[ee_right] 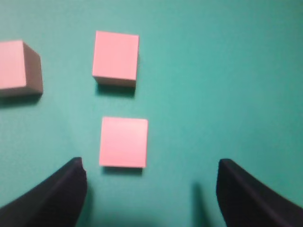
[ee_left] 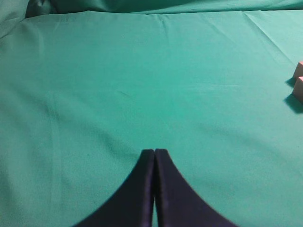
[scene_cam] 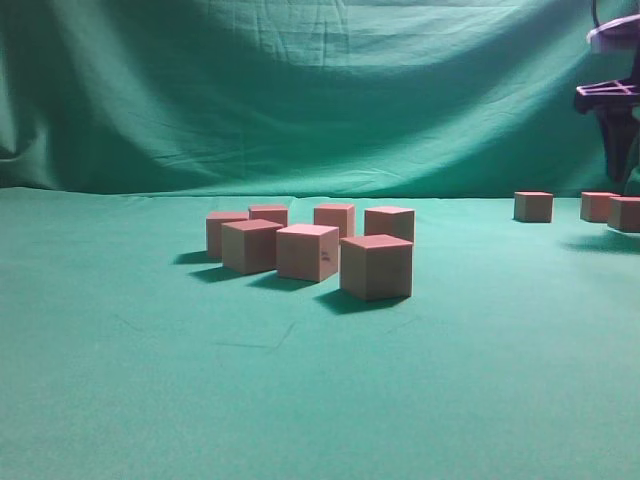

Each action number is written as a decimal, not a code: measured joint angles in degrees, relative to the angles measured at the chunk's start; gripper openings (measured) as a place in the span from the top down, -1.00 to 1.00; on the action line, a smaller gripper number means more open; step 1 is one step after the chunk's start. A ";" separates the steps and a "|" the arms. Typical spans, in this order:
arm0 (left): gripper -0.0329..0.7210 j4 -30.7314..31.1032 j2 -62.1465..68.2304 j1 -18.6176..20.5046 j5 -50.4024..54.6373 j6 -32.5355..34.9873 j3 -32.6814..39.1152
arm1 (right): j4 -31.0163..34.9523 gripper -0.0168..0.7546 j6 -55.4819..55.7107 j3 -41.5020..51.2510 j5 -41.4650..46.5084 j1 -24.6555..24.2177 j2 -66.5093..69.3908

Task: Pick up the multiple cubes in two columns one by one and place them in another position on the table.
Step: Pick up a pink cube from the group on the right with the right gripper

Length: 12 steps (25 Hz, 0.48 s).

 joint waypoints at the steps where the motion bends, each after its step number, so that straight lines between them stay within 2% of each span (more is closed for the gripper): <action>1: 0.91 0.00 0.00 0.00 0.00 0.00 0.00 | 0.21 -0.50 -0.08 -1.75 0.29 0.00 1.42; 2: 0.91 0.00 0.00 0.00 0.00 0.00 0.00 | 0.50 -0.39 -0.22 -3.56 0.59 0.00 2.85; 6: 0.91 0.00 0.00 0.00 0.00 0.00 0.00 | 2.09 -0.43 -1.12 -8.89 2.89 0.00 7.86; 12: 0.91 0.00 0.00 0.00 0.00 0.00 0.00 | 7.08 -0.43 -5.13 -10.21 4.10 0.00 10.73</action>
